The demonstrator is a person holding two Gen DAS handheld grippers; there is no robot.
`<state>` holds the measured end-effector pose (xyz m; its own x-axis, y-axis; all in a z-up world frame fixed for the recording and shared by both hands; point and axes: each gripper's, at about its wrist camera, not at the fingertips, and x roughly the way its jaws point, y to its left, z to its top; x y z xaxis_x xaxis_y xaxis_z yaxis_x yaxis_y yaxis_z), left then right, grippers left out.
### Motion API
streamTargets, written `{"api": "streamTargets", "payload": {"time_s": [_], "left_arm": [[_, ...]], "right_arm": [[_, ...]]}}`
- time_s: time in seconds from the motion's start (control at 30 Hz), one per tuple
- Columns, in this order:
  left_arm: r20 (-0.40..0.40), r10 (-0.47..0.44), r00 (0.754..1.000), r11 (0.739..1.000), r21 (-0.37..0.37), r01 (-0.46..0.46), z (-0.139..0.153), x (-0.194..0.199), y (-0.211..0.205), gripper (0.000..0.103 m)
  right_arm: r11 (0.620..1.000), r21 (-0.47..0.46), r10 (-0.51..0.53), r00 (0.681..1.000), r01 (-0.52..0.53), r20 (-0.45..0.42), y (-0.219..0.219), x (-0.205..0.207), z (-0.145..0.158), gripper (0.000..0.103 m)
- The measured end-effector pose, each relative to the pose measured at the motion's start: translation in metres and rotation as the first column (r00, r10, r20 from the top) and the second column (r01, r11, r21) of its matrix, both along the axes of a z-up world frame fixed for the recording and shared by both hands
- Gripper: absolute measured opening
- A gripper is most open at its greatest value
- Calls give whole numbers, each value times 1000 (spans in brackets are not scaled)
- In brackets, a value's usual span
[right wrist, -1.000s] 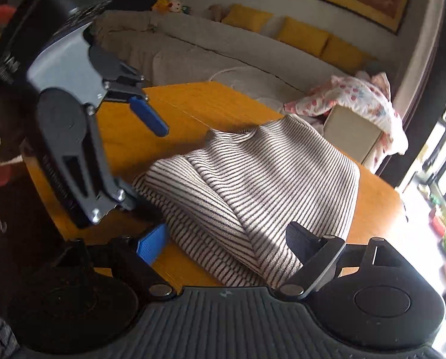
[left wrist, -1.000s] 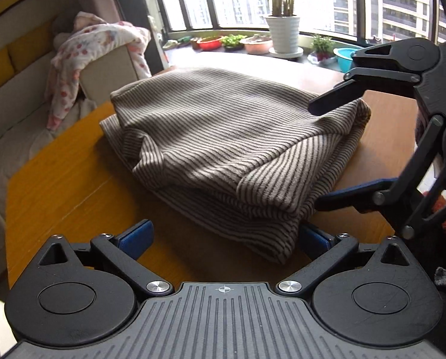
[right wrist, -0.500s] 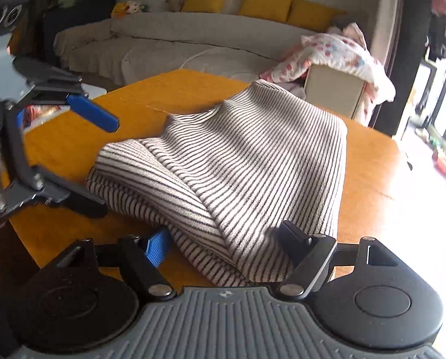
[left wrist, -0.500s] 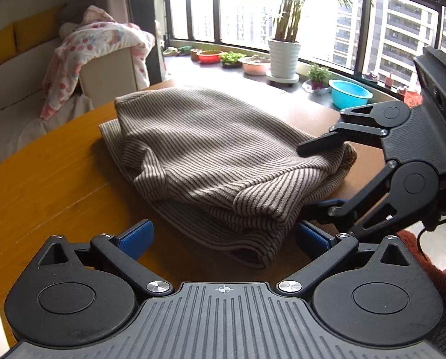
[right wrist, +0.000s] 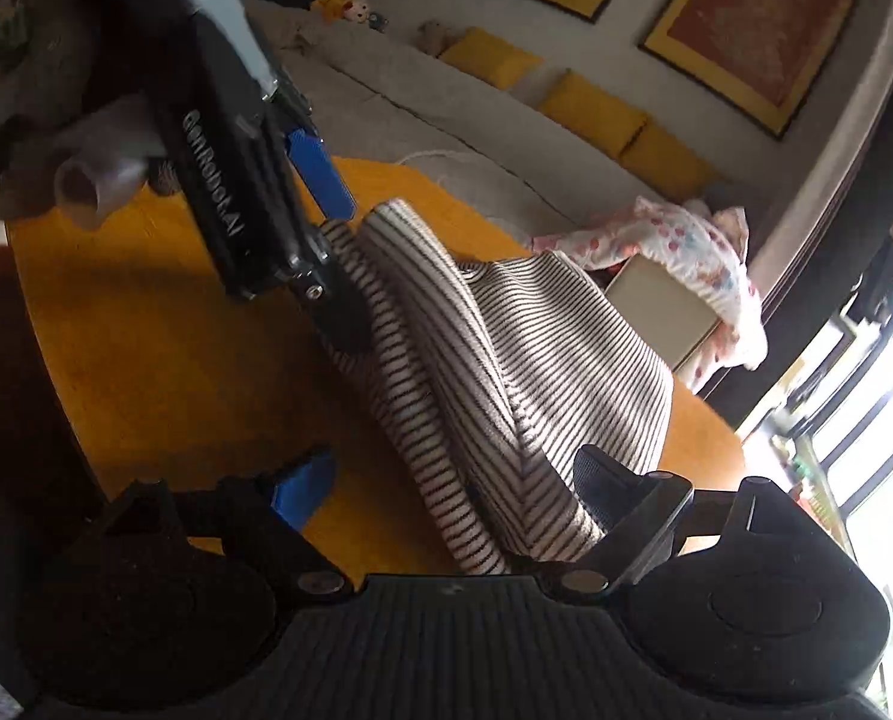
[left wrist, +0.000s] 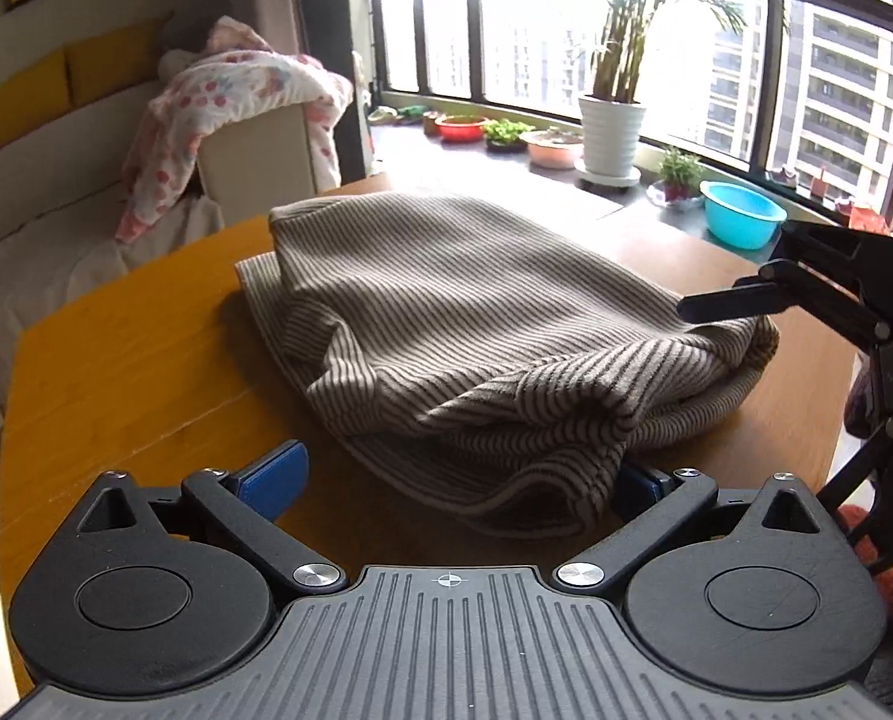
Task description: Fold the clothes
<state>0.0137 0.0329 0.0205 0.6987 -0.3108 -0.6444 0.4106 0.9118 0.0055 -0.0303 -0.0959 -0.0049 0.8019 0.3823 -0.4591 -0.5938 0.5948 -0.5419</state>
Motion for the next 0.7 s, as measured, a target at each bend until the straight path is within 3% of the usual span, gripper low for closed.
{"api": "streamTargets", "payload": {"time_s": [0.1, 0.13, 0.17, 0.27, 0.33, 0.4, 0.5, 0.57, 0.63, 0.7], "left_arm": [[-27, 16, 1000, 998, -55, -17, 1, 6, 2, 103], [-36, 18, 999, 997, -75, -21, 1, 7, 3, 103], [-46, 20, 999, 995, -93, -24, 1, 9, 3, 103], [-54, 8, 999, 991, -136, -15, 5, 6, 7, 103], [-44, -23, 999, 980, -199, 14, 13, -2, 16, 103], [-33, -41, 999, 952, -305, 29, 25, -6, 33, 103], [4, -7, 1000, 914, -406, 8, 42, -1, 53, 102], [28, 7, 1000, 913, -408, 5, 47, 14, 51, 95], [37, -13, 999, 923, -384, 27, 47, 36, 39, 75], [42, -39, 998, 942, -331, 51, 40, 65, 22, 62]], "right_arm": [[999, -38, -7, 996, 11, 94, 10, 12, -8, 87], [999, -48, -6, 997, 10, 77, 11, 19, -6, 76], [998, -58, -5, 998, 8, 60, 13, 26, -5, 54], [996, -87, -9, 1000, 10, 10, 13, 39, 9, 35], [993, -120, 3, 1000, -2, 8, 6, 38, 23, 32], [989, -149, 15, 1000, -18, -20, -2, 28, 37, 31], [970, -226, 73, 993, -91, -87, -11, 5, 50, 30], [945, -292, 114, 986, -146, -124, -13, -13, 56, 30], [923, -335, 145, 977, -190, -155, -14, -28, 65, 30], [904, -360, 179, 968, -232, -175, -14, -37, 80, 30]]}}
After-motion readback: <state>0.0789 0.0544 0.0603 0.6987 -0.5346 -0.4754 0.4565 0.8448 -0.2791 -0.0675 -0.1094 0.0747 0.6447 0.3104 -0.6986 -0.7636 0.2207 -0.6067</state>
